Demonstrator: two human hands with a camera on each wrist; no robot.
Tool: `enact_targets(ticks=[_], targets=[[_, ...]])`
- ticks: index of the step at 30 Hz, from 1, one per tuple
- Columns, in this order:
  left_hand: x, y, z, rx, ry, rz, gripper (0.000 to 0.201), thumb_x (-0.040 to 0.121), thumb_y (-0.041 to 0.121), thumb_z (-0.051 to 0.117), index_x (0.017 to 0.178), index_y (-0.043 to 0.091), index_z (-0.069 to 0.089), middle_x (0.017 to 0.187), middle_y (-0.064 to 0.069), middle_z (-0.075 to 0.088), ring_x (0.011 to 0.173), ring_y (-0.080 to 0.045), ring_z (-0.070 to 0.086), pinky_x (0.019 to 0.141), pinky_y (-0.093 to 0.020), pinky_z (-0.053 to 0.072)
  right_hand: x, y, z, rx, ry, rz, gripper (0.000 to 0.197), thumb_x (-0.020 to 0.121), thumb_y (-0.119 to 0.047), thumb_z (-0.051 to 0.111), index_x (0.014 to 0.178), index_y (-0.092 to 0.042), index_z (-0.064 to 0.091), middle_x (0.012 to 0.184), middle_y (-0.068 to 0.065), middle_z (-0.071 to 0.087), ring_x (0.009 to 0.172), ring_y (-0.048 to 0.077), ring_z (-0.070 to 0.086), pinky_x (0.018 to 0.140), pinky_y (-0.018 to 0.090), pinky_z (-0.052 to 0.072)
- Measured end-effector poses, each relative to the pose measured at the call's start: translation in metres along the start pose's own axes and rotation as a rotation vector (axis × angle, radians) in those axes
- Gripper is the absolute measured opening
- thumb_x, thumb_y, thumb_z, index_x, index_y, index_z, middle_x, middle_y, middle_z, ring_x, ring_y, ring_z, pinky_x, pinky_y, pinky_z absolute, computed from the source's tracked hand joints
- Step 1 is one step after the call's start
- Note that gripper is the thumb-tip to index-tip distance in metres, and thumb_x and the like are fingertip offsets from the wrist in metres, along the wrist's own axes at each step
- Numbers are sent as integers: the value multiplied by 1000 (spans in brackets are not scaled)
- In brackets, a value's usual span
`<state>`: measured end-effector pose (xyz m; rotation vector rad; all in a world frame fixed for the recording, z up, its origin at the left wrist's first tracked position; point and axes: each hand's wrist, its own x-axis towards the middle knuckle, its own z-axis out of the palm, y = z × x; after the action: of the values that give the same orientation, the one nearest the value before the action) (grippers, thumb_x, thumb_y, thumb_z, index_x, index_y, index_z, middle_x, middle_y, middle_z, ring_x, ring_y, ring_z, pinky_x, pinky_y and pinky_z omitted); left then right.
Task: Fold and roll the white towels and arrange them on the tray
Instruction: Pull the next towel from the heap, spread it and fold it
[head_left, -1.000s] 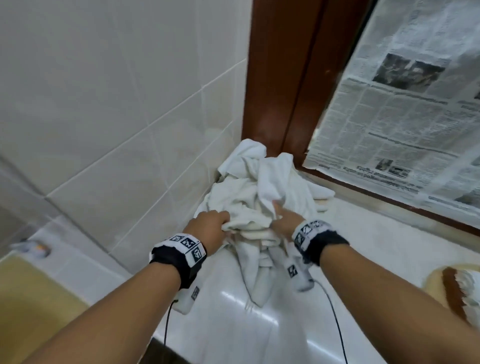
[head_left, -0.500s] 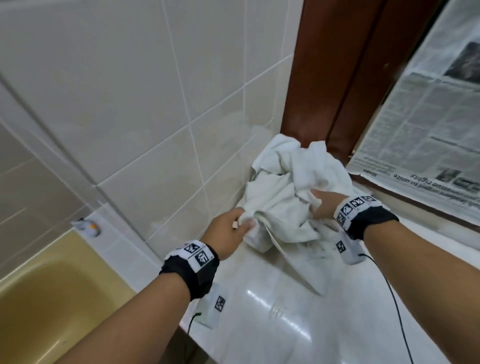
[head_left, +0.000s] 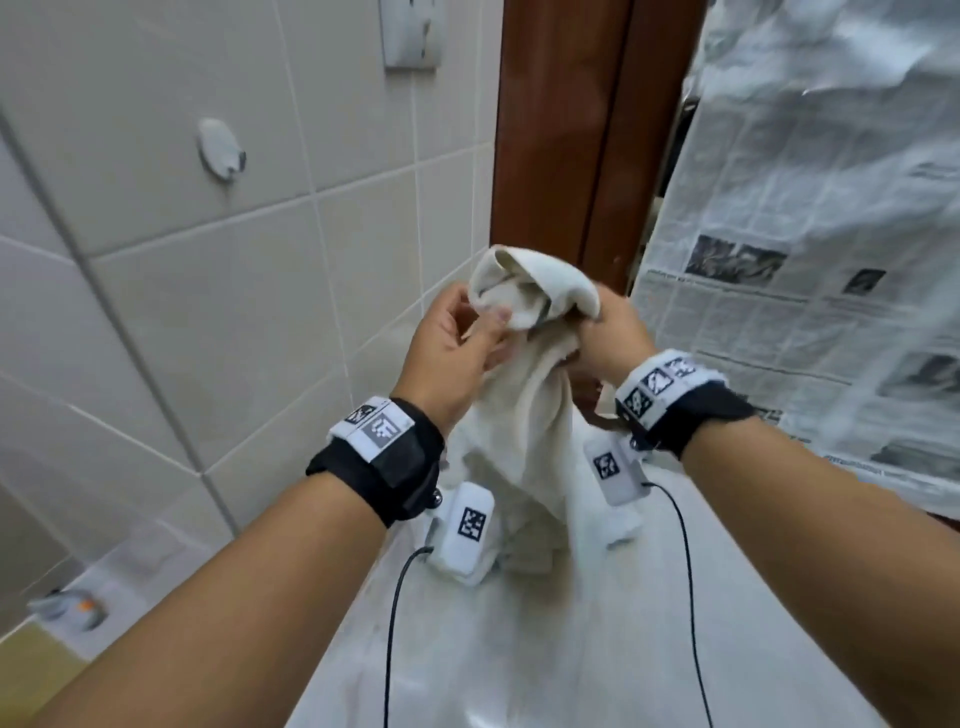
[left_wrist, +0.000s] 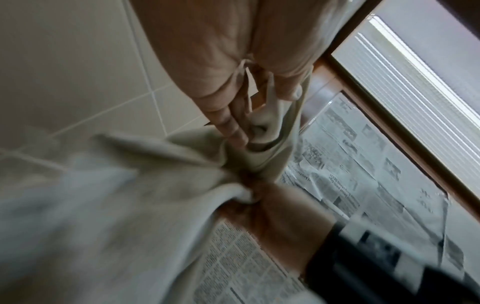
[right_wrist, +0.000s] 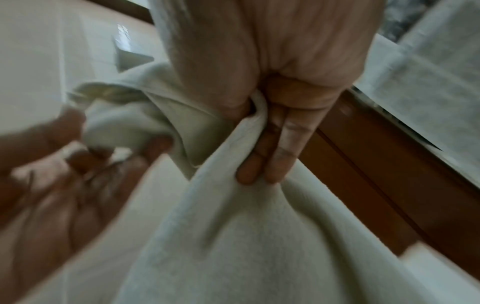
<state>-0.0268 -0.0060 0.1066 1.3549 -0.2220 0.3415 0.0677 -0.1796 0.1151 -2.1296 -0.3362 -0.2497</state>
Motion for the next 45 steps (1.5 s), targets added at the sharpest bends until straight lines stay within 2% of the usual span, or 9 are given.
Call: enact_targets(ticks=[3, 7, 13, 22, 26, 28, 33, 39, 45], targets=[[5, 3, -9, 295, -33, -13, 87, 72, 45, 84, 139, 28, 32, 139, 10, 44, 118, 3, 50, 108, -38, 43, 13, -57, -38, 178, 112, -101, 33, 88, -2, 52, 114, -21, 65, 109, 7, 70, 99, 24, 68, 73, 42, 61], [3, -17, -11, 669, -25, -62, 130, 46, 71, 85, 145, 41, 6, 147, 9, 37, 131, -17, 44, 110, -44, 40, 16, -110, -77, 274, 171, -37, 18, 88, -20, 56, 97, -13, 69, 97, 19, 72, 88, 36, 71, 69, 55, 60], [-3, -21, 9, 473, -149, -9, 51, 90, 15, 64, 138, 21, 50, 119, 7, 66, 109, -15, 63, 79, -14, 49, -17, -102, -101, 176, 117, 172, 19, 96, -17, 53, 108, -10, 66, 103, 14, 71, 86, 30, 71, 66, 43, 63], [-46, -7, 36, -293, -398, -402, 54, 78, 22, 58, 130, 13, 55, 109, -12, 65, 90, -25, 62, 82, -39, 49, -133, -43, -107, 43, 62, 338, 20, 101, -19, 48, 111, -11, 64, 97, 15, 71, 83, 32, 72, 65, 49, 62], [-67, -21, 56, -161, -597, -516, 60, 82, 41, 73, 126, 2, 58, 123, -28, 60, 103, -36, 60, 85, -43, 47, -200, -24, -104, 89, 132, 364, 22, 97, -16, 45, 110, -11, 62, 100, 17, 70, 89, 33, 71, 67, 52, 62], [-81, -35, 73, -2, -649, -530, 45, 85, 26, 75, 118, -1, 61, 114, -25, 68, 94, -31, 67, 79, -37, 52, -232, -10, -106, 38, 282, 356, 23, 93, -23, 46, 111, -18, 61, 101, 12, 69, 91, 31, 70, 69, 55, 60], [-124, -67, 113, 160, -714, -455, 12, 91, 7, 63, 101, 6, 69, 91, -10, 73, 80, -27, 68, 73, -38, 56, -315, 11, -118, -86, 484, 480, 34, 83, -44, 48, 112, -28, 54, 103, 1, 66, 92, 26, 68, 72, 53, 60], [-168, -39, 172, 141, -799, -147, 19, 93, 35, 55, 100, 24, 69, 97, 1, 74, 89, -16, 68, 91, -51, 54, -398, -5, -146, -742, -6, 913, 38, 86, -53, 55, 85, -17, 64, 79, -2, 71, 79, 19, 68, 78, 38, 56], [-215, 19, 215, 55, -1074, 109, 15, 96, 28, 57, 97, 17, 67, 85, 4, 69, 81, -10, 62, 75, -33, 48, -433, -3, -155, -281, 273, 379, 69, 72, -41, 86, 129, -31, 48, 122, -6, 54, 113, 7, 54, 93, 25, 47]])
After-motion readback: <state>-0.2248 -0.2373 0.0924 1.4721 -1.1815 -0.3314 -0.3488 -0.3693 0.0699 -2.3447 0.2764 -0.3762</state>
